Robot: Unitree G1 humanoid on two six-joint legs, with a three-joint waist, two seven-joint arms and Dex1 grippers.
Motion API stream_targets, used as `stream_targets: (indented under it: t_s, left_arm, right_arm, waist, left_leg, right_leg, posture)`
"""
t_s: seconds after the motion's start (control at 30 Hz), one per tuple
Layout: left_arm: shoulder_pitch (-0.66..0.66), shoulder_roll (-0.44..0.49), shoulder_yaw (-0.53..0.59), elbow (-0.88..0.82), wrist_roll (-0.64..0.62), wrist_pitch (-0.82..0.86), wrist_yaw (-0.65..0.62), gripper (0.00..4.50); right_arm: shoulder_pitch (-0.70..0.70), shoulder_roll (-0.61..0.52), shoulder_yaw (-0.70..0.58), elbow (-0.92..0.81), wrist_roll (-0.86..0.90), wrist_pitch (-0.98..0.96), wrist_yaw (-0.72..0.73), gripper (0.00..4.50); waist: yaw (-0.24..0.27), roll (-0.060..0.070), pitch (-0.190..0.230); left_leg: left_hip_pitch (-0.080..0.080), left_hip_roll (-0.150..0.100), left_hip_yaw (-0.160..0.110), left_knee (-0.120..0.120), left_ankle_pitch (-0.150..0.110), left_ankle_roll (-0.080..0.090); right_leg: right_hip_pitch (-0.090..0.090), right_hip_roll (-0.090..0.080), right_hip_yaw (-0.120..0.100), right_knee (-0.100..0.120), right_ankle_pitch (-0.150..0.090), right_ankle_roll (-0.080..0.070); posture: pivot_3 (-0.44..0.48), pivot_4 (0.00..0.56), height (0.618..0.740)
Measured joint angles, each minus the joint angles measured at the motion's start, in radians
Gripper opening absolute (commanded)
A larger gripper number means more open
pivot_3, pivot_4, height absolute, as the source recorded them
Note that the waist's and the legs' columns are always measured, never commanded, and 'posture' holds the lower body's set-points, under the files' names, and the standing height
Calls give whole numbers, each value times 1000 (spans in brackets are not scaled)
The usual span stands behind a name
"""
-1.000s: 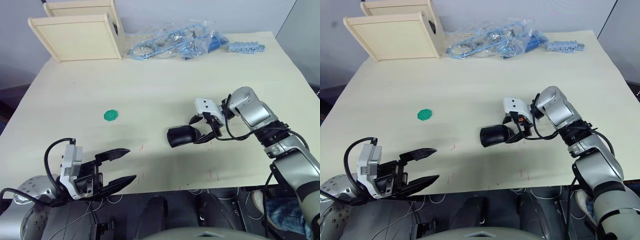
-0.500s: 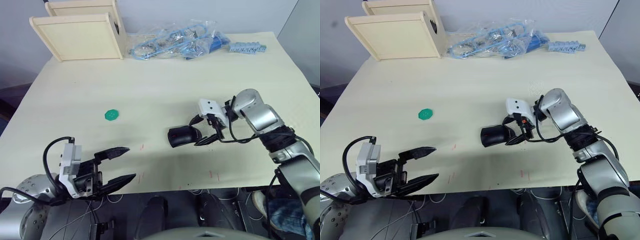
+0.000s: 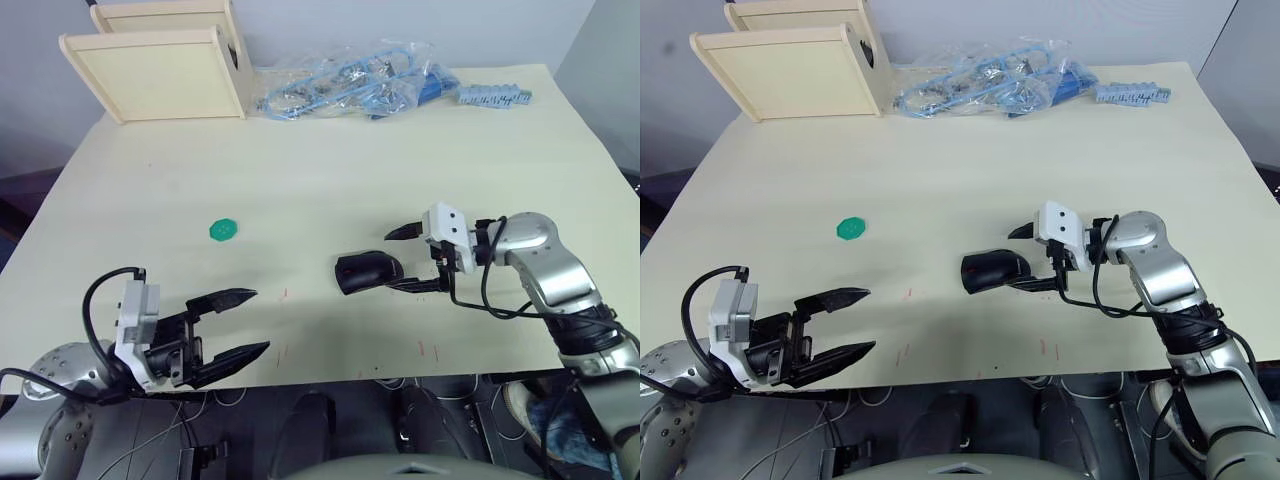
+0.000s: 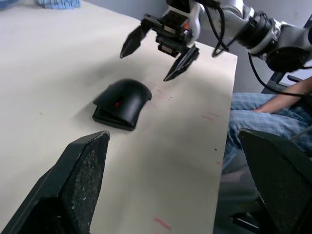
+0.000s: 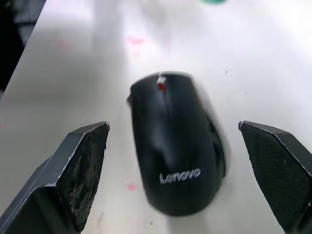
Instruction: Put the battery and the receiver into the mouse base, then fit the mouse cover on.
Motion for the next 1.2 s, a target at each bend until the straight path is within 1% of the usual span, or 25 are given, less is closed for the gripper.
stream_targets:
  t_s: [0.23, 0.33, 0.47, 0.6, 0.93, 1.2]
  left_arm:
    - [-26, 0, -26, 14, 2, 5, -4, 4500]
    - [-47, 0, -35, 37, 11, 1, -23, 4500]
    - [-90, 7, -50, 81, 21, -8, -57, 4500]
    - [-103, 11, -62, 102, 28, -12, -82, 4500]
    - [-65, 19, -57, 127, 39, -25, -127, 4500]
    - [-14, 18, -29, 127, 40, -47, -131, 4500]
  right_arm:
    - [72, 19, -10, 14, -2, -69, -89, 4480]
    - [98, 26, -5, 47, -18, -140, -107, 4480]
    - [106, 44, 8, 86, -34, -182, -120, 4480]
    - [106, 48, 9, 112, -38, -210, -132, 4480]
    - [102, 64, 10, 165, -38, -249, -127, 4480]
    - [51, 75, 17, 209, -38, -270, -99, 4480]
  waist:
    - [-1, 0, 0]
    - [-1, 0, 0]
    - [0, 0, 0]
    - [-1, 0, 0]
    - [-1, 0, 0]
    - [-1, 0, 0]
  left_leg:
    - [0, 0, 1, 0, 0, 0]
    - [0, 0, 2, 0, 0, 0]
    - [0, 0, 3, 0, 0, 0]
    - [0, 0, 3, 0, 0, 0]
    - [0, 0, 2, 0, 0, 0]
    - [0, 0, 2, 0, 0, 0]
  right_leg:
    - [0, 0, 0, 0, 0, 0]
    - [0, 0, 0, 0, 0, 0]
    - [0, 0, 0, 0, 0, 0]
    - [0, 0, 0, 0, 0, 0]
    - [0, 0, 0, 0, 0, 0]
    - [0, 0, 0, 0, 0, 0]
  posture:
    - [0, 150, 740]
    - [0, 150, 740]
    - [0, 150, 740]
    - [0, 150, 740]
    - [0, 150, 740]
    - [0, 150, 740]
